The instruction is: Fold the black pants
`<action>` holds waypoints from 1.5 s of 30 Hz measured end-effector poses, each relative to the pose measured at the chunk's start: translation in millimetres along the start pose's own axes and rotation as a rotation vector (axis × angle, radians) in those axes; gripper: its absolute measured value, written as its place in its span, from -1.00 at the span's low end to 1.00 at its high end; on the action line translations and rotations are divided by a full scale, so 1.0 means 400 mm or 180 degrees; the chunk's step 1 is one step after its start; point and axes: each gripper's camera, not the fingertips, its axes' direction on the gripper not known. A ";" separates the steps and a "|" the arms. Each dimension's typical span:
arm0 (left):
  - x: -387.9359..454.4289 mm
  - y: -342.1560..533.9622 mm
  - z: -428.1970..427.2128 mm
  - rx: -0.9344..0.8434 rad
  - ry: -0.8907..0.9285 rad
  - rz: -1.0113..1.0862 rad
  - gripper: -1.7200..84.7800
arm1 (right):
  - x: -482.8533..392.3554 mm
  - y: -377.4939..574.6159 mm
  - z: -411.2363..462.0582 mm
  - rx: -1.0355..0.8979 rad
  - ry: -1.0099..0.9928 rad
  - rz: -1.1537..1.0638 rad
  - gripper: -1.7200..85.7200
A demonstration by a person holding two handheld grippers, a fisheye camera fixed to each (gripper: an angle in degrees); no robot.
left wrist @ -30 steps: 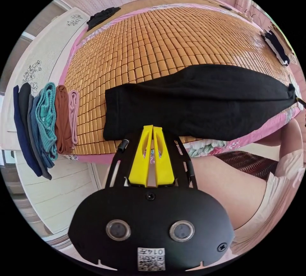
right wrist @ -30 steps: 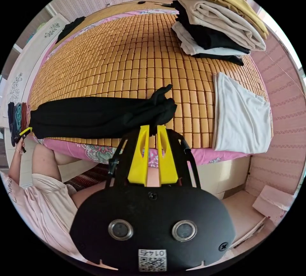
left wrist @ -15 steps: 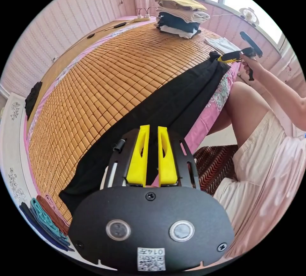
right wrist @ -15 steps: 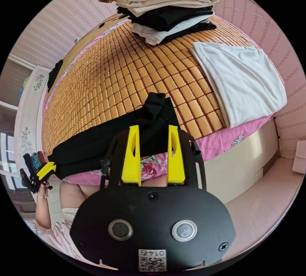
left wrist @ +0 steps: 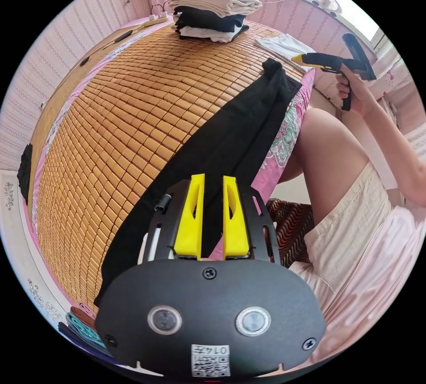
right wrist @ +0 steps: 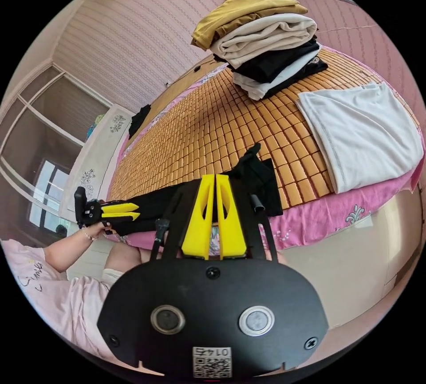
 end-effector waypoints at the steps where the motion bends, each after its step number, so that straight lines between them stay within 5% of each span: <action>1: 0.003 -0.012 0.014 -0.0043 0.0002 -0.0009 -0.79 | -0.005 -0.002 -0.003 0.0064 0.0029 -0.0091 -0.90; 6: -0.001 -0.050 0.075 -0.0230 -0.0004 -0.0104 -0.78 | 0.038 -0.006 0.014 -0.0162 0.1112 0.0367 -0.72; 18: -0.023 -0.081 0.160 -0.0202 0.0243 -0.0400 -0.96 | 0.013 -0.022 0.026 -0.0479 0.1265 0.0066 -0.93; 30: -0.072 -0.118 0.090 0.0089 0.0049 -0.0526 -0.90 | -0.009 -0.018 0.003 -0.0680 0.1594 0.0151 -0.83; 33: -0.046 -0.117 0.099 -0.0113 0.0201 -0.0104 -0.82 | -0.054 -0.068 0.030 -0.0723 0.1603 -0.0107 -0.83; 37: 0.010 -0.106 0.167 -0.0643 -0.0277 0.0316 -0.82 | -0.118 -0.138 0.109 -0.0988 0.1362 -0.0343 -0.82; 45: -0.042 -0.076 0.189 -0.0568 0.0049 -0.0142 -0.97 | -0.148 -0.218 0.209 -0.1170 0.1389 -0.0259 -0.90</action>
